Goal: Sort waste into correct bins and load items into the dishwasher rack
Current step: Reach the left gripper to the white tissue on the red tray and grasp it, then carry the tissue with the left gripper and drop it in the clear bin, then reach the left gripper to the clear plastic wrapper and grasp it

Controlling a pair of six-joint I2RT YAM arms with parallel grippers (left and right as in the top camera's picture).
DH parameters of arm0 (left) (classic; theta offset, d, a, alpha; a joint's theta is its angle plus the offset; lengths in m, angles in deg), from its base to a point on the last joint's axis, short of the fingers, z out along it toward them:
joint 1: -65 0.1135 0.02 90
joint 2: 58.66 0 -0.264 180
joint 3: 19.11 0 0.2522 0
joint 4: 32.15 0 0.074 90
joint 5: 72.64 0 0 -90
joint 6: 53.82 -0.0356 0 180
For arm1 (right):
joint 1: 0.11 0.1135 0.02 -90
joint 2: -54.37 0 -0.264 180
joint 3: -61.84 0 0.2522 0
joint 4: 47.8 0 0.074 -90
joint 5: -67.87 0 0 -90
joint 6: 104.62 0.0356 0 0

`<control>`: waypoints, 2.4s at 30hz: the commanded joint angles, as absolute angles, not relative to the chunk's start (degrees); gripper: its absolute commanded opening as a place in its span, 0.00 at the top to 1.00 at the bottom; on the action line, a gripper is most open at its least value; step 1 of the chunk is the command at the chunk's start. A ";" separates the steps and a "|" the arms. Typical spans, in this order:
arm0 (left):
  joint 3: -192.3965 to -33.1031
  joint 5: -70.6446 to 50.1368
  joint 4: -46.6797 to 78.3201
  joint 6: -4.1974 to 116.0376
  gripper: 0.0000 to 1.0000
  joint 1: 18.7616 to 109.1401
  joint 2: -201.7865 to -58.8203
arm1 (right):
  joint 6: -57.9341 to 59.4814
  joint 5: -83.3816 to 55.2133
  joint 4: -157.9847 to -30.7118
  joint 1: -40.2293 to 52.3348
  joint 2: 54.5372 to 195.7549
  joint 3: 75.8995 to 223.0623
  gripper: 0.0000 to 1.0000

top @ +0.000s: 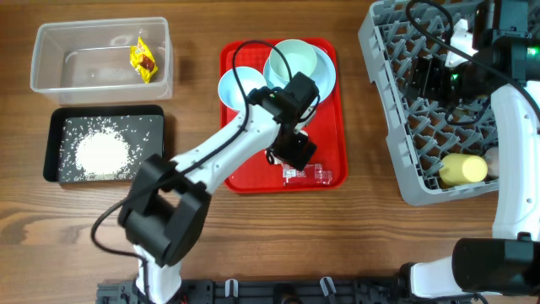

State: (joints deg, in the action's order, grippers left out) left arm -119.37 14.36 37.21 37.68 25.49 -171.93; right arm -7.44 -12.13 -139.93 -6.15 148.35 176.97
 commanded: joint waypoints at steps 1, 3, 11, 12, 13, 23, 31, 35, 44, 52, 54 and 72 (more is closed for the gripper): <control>-118.74 13.35 35.39 36.37 0.05 24.99 -175.19 | -8.65 -13.33 -139.93 -6.07 149.44 176.40 0.13; -118.74 13.35 33.97 36.39 0.14 24.99 -176.28 | -8.65 -13.33 -139.95 -6.07 149.44 176.40 0.13; -118.76 13.55 32.16 36.63 0.96 25.08 -176.72 | -8.67 -13.75 -139.93 -6.07 149.44 176.40 0.13; -118.89 13.57 32.70 36.63 0.96 25.10 -176.45 | -8.65 -13.75 -139.93 -6.07 149.44 176.40 0.13; -119.13 13.57 33.38 36.63 0.96 25.10 -176.28 | -8.67 -13.77 -139.95 -6.07 149.44 176.40 0.13; -132.33 17.48 45.56 40.39 0.96 27.90 -166.95 | -8.62 -13.75 -139.84 -6.07 149.44 176.40 0.13; -133.10 35.41 39.55 41.37 0.96 37.49 -160.54 | -8.60 -13.75 -139.82 -6.07 149.44 176.40 0.13; -133.08 37.39 32.42 41.33 0.96 46.10 -162.27 | -8.60 -13.75 -140.08 -6.07 149.44 176.40 0.13; -133.05 28.61 15.18 41.35 0.87 64.27 -170.36 | -8.43 -13.75 -140.30 -6.07 149.44 176.40 0.13; -133.08 28.26 14.83 41.33 0.00 69.49 -173.94 | -8.43 -13.72 -140.24 -6.07 149.44 176.40 0.13; -133.08 27.71 15.26 41.33 0.00 69.25 -173.42 | -8.43 -13.72 -140.22 -6.07 149.44 176.40 0.13; -124.92 3.52 43.92 23.04 0.00 36.51 -169.15 | -8.49 -13.72 -140.02 -6.07 149.44 176.40 0.13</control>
